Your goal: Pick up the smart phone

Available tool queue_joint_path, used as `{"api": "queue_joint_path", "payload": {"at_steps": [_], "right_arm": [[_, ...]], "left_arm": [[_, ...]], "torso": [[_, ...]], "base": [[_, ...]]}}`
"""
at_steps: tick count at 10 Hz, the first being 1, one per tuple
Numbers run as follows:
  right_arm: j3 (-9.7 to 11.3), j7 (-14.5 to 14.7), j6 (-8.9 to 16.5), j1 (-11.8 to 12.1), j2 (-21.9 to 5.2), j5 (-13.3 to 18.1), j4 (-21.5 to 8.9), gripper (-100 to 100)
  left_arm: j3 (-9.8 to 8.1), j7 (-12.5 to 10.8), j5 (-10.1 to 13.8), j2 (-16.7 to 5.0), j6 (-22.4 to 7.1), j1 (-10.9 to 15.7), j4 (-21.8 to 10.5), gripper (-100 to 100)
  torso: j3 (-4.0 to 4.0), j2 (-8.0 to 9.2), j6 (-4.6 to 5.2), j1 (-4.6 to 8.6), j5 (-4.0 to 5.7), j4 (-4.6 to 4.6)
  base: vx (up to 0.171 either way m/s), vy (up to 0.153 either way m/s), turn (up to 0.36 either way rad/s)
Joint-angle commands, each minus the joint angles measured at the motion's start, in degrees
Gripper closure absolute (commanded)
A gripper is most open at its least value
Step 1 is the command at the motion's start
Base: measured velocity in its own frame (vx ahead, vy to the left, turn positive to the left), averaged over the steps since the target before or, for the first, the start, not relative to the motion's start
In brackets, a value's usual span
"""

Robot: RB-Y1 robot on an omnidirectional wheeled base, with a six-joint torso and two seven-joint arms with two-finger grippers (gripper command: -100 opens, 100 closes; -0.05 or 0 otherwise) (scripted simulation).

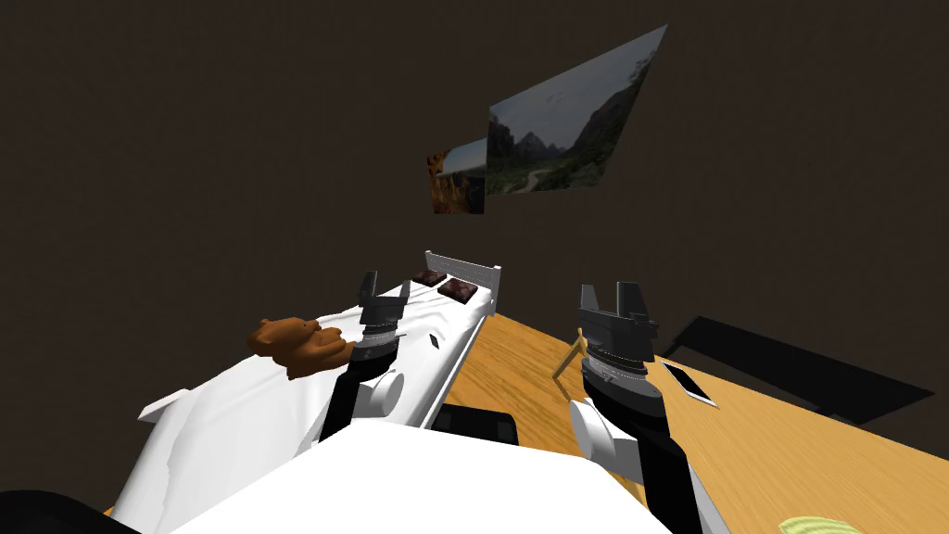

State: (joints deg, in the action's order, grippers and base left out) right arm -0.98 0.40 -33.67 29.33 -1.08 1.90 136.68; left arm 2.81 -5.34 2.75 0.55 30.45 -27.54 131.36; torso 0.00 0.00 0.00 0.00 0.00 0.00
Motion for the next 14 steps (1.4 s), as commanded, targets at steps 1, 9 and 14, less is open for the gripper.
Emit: {"api": "queue_joint_path", "payload": {"at_steps": [1,9,14], "right_arm": [[0.0,0.0,0.0,0.0,0.0,0.0,0.0,0],[0.0,0.0,0.0,0.01,0.0,0.0,0.0,0],[0.0,0.0,0.0,0.02,0.0,0.0,0.01,0]], "left_arm": [[0.22,0.12,-0.01,-1.58,-0.45,-0.15,-0.66,-100],[4.01,1.51,-0.25,-10.08,-7.4,-2.89,-10.3,-100],[7.04,2.49,-0.55,-12.74,-12.83,-5.17,-17.59,-100]], "torso": [[0.0,0.0,0.0,0.0,0.0,0.0],[0.21,-0.36,0.0,0.11,0.02,0.09],[0.3,-0.52,-0.01,0.23,0.05,0.12]], "base": [[0.018,-0.006,0.012],[0.075,-0.024,0.033],[0.118,-0.049,0.048]]}}
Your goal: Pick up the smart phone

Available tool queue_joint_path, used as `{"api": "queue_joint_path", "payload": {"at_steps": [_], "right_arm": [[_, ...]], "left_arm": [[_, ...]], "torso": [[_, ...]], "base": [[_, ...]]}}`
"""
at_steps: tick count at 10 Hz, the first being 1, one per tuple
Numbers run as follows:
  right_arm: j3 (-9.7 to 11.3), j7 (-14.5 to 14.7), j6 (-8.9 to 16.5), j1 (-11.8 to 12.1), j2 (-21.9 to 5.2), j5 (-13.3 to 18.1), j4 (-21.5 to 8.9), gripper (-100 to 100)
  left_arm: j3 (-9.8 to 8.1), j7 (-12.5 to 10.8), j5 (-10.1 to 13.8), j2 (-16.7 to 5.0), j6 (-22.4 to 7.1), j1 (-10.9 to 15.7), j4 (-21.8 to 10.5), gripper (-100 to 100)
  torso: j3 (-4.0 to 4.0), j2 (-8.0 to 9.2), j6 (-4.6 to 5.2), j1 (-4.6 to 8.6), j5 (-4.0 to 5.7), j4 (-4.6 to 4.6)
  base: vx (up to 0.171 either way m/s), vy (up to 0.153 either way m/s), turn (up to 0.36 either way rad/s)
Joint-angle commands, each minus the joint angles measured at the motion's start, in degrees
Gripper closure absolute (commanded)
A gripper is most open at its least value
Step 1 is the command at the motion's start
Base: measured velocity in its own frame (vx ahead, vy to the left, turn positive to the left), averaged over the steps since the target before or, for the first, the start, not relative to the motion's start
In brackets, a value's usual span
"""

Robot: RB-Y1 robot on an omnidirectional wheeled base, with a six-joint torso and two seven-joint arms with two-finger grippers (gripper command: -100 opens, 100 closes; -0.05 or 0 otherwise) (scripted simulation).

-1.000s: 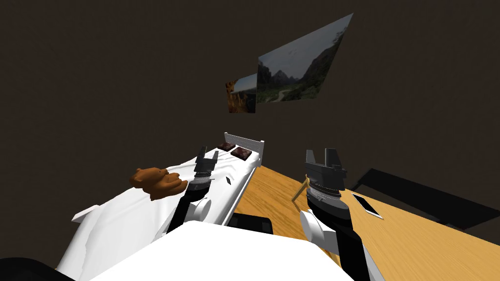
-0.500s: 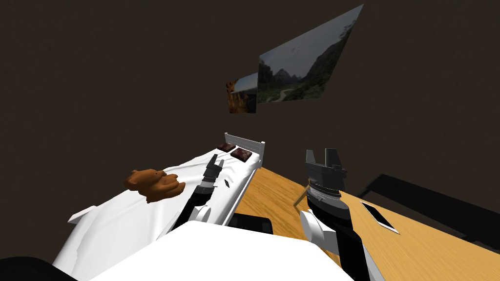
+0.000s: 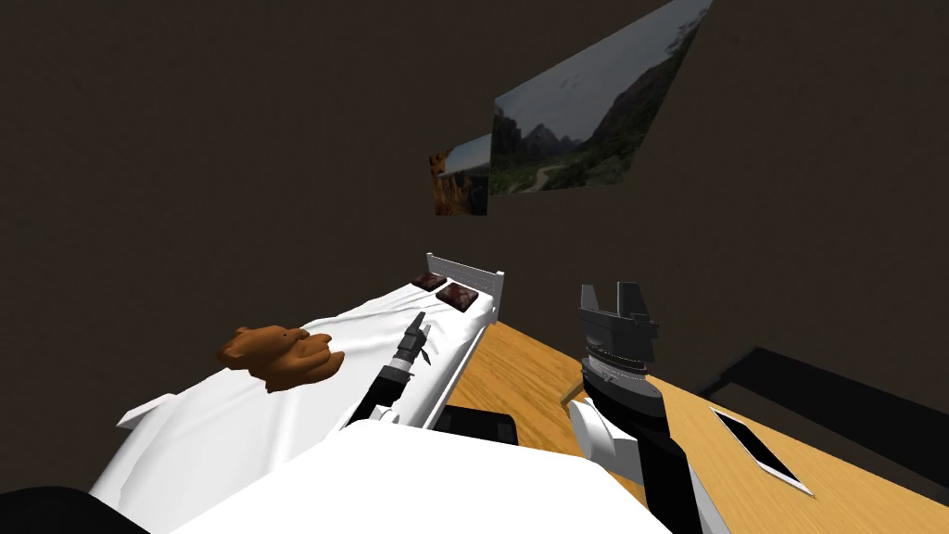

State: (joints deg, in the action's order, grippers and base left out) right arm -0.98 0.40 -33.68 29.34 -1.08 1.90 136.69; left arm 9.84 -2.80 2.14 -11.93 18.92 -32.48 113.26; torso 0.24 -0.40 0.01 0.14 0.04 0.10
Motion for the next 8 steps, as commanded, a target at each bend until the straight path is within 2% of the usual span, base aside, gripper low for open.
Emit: {"api": "queue_joint_path", "payload": {"at_steps": [1,2,4,5,7,8], "right_arm": [[0.0,0.0,0.0,0.0,0.0,0.0,0.0,0],[0.0,0.0,0.0,0.0,0.0,0.0,0.0,0],[0.0,0.0,0.0,0.0,0.0,0.0,0.0,0],[0.0,0.0,0.0,0.01,0.0,0.0,0.0,0],[0.0,0.0,0.0,0.0,0.0,0.0,0.0,0],[0.0,0.0,0.0,0.01,0.0,0.0,0.0,0]], "left_arm": [[0.79,0.26,-0.04,-0.84,-2.74,-0.82,-1.46,-100],[0.79,0.26,-0.04,-0.84,-2.74,-0.82,-1.46,-100],[2.32,0.95,-0.3,-2.03,-5.67,-1.94,-5.57,-100],[2.32,0.95,-0.3,-2.03,-5.67,-1.94,-5.57,-100],[3.71,1.8,-0.61,-3.34,-8.57,-2.93,-9.17,-100],[3.71,1.8,-0.61,-3.34,-8.57,-2.93,-9.88,-100]], "torso": [[0.0,0.0,0.0,0.0,0.0,0.0],[-0.05,0.09,-0.01,-0.08,-0.03,-0.02],[-0.07,0.11,-0.01,-0.11,-0.03,-0.03],[0.02,-0.05,-0.02,-0.01,-0.01,0.01],[0.0,-0.02,-0.01,-0.02,-0.01,0.0],[0.09,-0.17,-0.02,0.04,0.0,0.03]], "base": [[0.069,-0.014,0.037],[0.054,-0.011,0.023],[0.108,-0.031,0.069],[0.105,-0.043,0.031],[0.135,-0.046,0.061],[0.12,-0.051,0.046]]}}
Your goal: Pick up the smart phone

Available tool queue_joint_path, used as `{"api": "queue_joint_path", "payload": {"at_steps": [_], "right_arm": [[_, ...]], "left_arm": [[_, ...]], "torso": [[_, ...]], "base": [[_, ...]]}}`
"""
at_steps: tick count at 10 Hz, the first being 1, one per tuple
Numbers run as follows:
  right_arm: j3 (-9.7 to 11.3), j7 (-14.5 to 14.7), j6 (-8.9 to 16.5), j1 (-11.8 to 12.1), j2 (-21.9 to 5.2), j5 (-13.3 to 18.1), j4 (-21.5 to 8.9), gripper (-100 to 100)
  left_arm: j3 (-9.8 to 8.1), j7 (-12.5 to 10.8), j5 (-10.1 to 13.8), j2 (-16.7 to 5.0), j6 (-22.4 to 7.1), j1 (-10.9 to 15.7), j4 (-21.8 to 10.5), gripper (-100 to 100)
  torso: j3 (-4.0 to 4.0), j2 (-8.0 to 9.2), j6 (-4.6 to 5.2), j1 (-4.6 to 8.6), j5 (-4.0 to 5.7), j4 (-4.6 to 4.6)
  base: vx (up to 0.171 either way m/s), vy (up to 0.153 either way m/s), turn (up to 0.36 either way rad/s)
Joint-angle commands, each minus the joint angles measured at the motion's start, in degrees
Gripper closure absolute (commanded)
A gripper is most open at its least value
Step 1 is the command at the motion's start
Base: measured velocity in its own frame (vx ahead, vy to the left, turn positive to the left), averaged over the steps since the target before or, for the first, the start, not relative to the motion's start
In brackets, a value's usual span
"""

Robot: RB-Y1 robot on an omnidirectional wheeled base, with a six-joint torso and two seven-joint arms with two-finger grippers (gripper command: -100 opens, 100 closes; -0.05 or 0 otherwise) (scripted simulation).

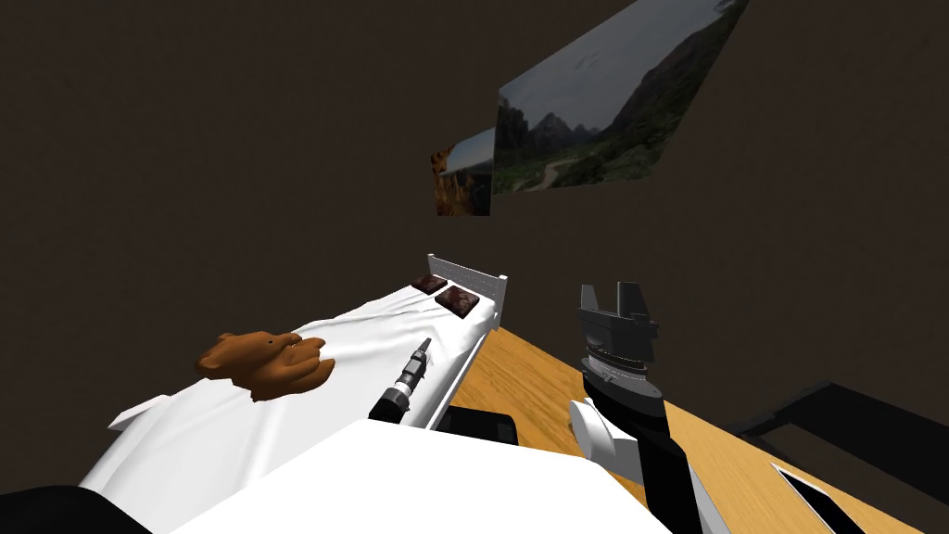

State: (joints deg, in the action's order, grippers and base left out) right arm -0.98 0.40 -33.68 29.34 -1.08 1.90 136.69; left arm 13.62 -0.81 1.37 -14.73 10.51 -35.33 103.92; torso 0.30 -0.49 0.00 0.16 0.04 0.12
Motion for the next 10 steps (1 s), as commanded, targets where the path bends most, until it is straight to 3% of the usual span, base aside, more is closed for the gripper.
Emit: {"api": "queue_joint_path", "payload": {"at_steps": [1,10], "right_arm": [[0.0,0.0,0.0,0.0,0.0,0.0,0.0,0],[0.0,0.0,0.0,0.0,0.0,0.0,0.0,0]], "left_arm": [[0.56,0.3,-0.03,-1.27,-1.58,-0.51,-2.74,-100],[3.06,4.16,-1.41,-6.77,-9.15,-1.85,-16.23,-100]], "torso": [[0.0,0.0,0.0,0.0,0.0,0.0],[0.07,-0.11,0.01,0.04,0.01,0.02]], "base": [[0.11,-0.035,0.056],[0.146,-0.053,0.077]]}}
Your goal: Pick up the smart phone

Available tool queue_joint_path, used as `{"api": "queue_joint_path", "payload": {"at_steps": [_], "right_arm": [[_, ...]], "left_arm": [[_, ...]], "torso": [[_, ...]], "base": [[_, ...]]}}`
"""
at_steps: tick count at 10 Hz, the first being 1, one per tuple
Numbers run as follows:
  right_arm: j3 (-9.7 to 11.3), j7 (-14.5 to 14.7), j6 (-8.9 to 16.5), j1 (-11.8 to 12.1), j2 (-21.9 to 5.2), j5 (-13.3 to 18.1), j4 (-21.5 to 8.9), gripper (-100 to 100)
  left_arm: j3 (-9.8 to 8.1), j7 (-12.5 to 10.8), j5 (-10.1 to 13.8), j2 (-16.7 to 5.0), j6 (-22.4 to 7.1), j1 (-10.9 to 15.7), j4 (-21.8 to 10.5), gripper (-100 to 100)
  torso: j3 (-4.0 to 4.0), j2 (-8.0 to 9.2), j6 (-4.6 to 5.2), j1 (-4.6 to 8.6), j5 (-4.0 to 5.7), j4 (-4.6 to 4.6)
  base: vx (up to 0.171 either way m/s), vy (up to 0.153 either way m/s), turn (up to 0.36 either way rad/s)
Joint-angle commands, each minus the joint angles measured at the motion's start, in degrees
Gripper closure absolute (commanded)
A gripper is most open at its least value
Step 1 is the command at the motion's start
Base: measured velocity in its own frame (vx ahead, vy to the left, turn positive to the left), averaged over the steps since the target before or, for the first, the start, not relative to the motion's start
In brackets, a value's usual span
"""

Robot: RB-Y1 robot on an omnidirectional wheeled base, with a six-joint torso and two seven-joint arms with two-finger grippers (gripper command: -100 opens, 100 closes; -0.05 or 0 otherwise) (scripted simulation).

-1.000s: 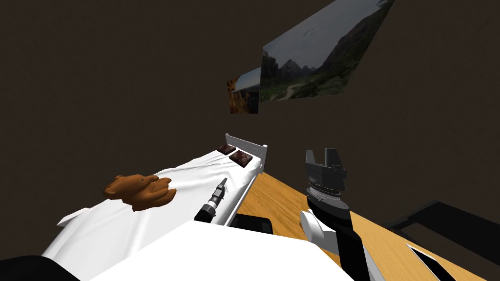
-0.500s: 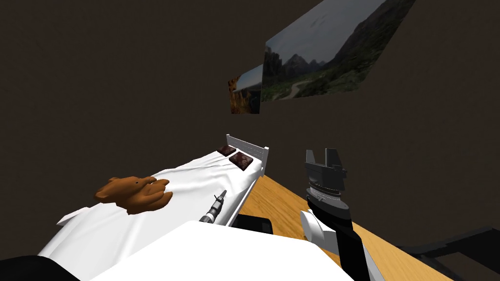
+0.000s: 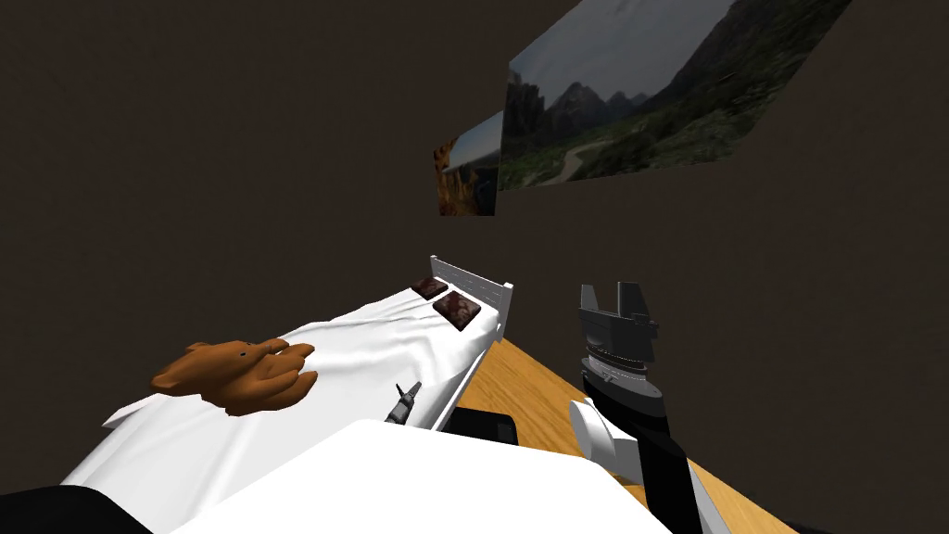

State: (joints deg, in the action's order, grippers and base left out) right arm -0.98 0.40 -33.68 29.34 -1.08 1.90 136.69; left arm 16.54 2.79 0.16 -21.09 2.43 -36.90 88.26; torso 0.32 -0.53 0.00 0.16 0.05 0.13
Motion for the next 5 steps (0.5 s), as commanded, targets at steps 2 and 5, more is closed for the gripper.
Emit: {"api": "queue_joint_path", "payload": {"at_steps": [2,5], "right_arm": [[0.0,0.0,0.0,0.01,0.0,0.0,0.0,0],[0.0,0.0,0.0,0.02,0.0,0.0,0.01,0]], "left_arm": [[0.5,2.08,-0.75,-2.49,-3.13,-0.3,-4.9,-100],[0.68,3.63,-1.3,-4.5,-4.95,-0.16,-9.0,-100]], "torso": [[0.09,-0.17,0.0,0.02,0.0,0.03],[0.3,-0.52,0.0,-0.05,0.0,0.11]], "base": [[0.219,-0.086,0.132],[0.236,-0.059,0.107]]}}
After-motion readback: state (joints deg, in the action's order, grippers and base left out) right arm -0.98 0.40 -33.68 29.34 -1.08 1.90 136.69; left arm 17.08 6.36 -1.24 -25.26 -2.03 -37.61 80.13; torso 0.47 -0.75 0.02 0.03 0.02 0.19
